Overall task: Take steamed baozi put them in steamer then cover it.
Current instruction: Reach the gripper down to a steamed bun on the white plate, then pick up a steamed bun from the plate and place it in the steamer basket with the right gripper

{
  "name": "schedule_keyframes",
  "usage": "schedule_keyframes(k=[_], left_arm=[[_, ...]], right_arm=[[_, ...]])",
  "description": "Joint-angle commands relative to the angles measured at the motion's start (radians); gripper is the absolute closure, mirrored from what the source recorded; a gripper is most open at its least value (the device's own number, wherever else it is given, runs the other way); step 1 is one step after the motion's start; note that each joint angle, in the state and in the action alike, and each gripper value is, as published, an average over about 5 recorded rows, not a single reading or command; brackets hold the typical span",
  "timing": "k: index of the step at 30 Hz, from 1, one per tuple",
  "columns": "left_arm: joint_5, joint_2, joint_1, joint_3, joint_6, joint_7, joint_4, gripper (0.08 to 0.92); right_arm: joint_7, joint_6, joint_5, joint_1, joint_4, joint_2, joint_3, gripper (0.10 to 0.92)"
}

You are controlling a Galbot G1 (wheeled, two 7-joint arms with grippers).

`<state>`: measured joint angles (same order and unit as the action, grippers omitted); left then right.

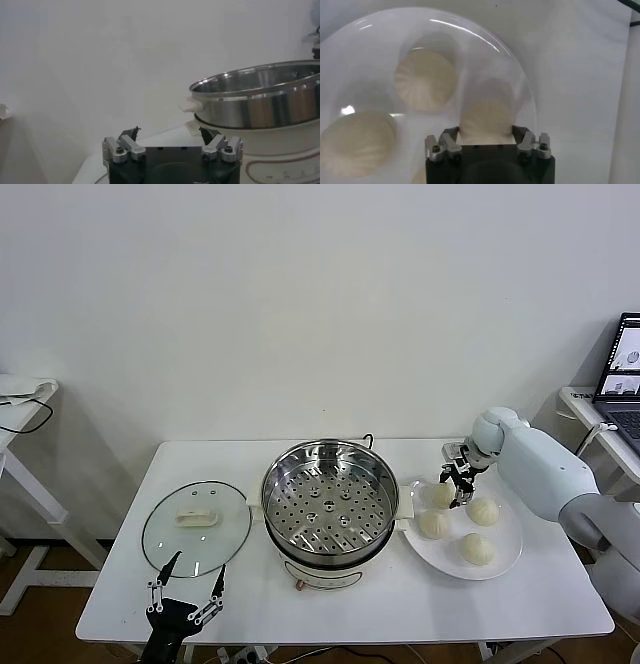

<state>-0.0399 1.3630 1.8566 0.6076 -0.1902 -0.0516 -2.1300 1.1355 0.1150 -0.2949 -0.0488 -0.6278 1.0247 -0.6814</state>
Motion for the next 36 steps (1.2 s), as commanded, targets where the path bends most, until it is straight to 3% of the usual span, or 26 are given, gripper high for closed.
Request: schedule_keyframes(k=[1, 5, 12, 21, 28, 36], left_arm=[[0.008, -0.003, 0.000, 0.014, 0.004, 0.000, -0.010, 0.177], [0.011, -0.003, -0.001, 0.015, 0.005, 0.001, -0.014, 0.177], [0.012, -0.004, -0.004, 0.010, 0.007, 0.001, -0.019, 0.177], [0.009, 0.001, 0.002, -0.003, 0.006, 0.002, -0.025, 0.177], [0.008, 0.004, 0.003, -0.016, 0.005, 0.003, -0.026, 0.177], [0.008, 0.000, 0.007, -0.013, 0.000, 0.004, -0.027, 0.177]], right_arm=[[-0.010, 0.013, -0.003, -0.008, -0.030, -0.005, -0.007, 0.411], [-0.019, 0.066, 0.041, -0.060, -0.170, -0.080, -0.059, 0.459], [-0.015, 0.163, 0.180, -0.324, -0.548, -0.220, -0.251, 0.455], [-0.009, 0.310, 0.250, -0.698, -0.826, -0.125, -0.468, 0.434], [-0.019, 0.392, 0.174, -0.694, -0.926, -0.020, -0.540, 0.416], [-0.040, 0.437, 0.017, -0.514, -0.810, 0.072, -0.547, 0.401]])
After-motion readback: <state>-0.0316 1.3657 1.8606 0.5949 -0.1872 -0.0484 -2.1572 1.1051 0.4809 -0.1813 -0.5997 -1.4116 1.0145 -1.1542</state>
